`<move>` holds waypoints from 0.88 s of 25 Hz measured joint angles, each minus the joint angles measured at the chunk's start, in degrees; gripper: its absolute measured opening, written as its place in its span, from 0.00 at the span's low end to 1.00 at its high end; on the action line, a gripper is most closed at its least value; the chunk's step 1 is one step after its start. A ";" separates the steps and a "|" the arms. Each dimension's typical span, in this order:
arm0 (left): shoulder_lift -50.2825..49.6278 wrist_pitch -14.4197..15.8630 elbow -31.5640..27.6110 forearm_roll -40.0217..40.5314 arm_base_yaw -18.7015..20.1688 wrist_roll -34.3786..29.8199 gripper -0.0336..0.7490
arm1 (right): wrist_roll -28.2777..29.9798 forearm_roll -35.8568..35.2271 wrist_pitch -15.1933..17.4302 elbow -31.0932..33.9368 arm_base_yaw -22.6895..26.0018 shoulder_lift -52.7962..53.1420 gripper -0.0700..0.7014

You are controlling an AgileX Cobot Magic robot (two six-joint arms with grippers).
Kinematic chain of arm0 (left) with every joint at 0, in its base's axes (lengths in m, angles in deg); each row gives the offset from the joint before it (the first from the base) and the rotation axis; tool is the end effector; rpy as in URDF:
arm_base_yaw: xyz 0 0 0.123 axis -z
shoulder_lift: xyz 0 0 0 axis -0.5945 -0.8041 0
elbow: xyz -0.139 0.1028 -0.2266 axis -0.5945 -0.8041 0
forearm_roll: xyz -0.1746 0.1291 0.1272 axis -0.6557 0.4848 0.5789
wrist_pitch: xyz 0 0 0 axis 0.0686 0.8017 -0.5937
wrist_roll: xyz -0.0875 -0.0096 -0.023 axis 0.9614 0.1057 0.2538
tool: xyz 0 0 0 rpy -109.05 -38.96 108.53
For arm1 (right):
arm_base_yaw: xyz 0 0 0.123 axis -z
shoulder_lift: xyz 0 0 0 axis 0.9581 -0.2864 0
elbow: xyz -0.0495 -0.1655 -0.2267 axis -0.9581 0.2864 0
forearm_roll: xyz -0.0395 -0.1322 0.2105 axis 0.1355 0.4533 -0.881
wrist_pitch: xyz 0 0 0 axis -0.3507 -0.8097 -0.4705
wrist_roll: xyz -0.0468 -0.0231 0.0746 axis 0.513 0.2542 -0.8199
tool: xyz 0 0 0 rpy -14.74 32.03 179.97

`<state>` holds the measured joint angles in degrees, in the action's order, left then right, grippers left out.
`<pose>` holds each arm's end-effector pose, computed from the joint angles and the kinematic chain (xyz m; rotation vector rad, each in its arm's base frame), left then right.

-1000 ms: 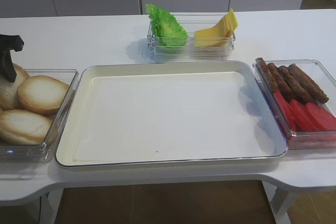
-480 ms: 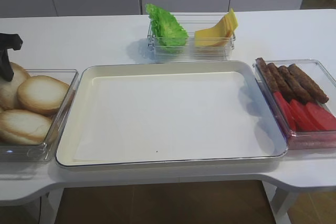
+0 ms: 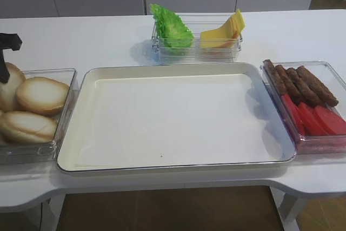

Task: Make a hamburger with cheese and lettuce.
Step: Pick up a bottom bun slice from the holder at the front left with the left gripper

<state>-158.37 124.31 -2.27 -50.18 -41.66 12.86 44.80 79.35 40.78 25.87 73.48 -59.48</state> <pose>0.3453 0.0266 0.2612 -0.1973 2.8868 -0.0687 -0.0081 0.0068 0.2621 -0.2226 2.1286 -0.0213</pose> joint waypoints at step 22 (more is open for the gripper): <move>5.41 0.97 0.36 0.27 0.00 -1.27 0.19 | 0.00 0.00 0.00 0.00 0.00 0.00 0.34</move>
<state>-152.96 125.28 -1.90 -49.91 -41.66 11.58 44.80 79.35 40.78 25.87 73.48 -59.48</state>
